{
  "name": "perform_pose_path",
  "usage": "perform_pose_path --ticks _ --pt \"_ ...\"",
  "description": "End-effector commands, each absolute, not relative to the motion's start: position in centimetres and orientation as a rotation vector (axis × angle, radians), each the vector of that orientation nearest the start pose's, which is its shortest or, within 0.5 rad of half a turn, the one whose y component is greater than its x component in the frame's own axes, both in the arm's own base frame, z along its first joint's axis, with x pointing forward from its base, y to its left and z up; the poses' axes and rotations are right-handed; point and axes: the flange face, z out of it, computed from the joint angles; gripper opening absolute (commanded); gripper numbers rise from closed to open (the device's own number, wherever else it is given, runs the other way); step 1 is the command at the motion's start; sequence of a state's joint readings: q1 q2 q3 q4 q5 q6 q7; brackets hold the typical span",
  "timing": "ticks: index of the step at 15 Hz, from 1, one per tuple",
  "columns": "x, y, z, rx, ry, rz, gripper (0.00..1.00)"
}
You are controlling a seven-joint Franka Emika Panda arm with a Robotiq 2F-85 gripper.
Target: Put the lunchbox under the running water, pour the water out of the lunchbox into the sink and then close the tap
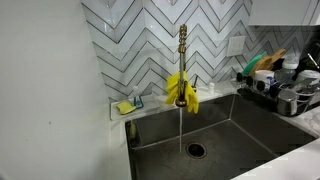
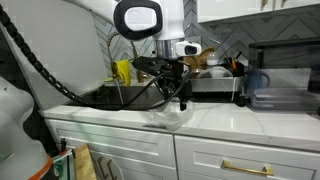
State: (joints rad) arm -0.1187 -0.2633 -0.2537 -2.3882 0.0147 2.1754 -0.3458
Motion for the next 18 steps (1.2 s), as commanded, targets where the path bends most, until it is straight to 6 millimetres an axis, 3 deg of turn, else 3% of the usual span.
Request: perform_pose_path --ticks 1,5,10,15,17,18 --pt "43.9 -17.9 39.9 -3.065 0.052 -0.137 1.00" --pt "44.5 -18.5 37.6 -3.052 0.074 -0.136 0.98" --pt "44.8 -18.6 35.3 -3.023 0.054 -0.106 0.53" --pt "44.9 -19.0 34.0 -3.015 0.053 -0.064 0.14" --pt "44.8 -19.0 34.0 -3.010 0.038 -0.057 0.02" --pt "44.8 -18.8 34.4 -3.006 0.021 -0.054 0.00"
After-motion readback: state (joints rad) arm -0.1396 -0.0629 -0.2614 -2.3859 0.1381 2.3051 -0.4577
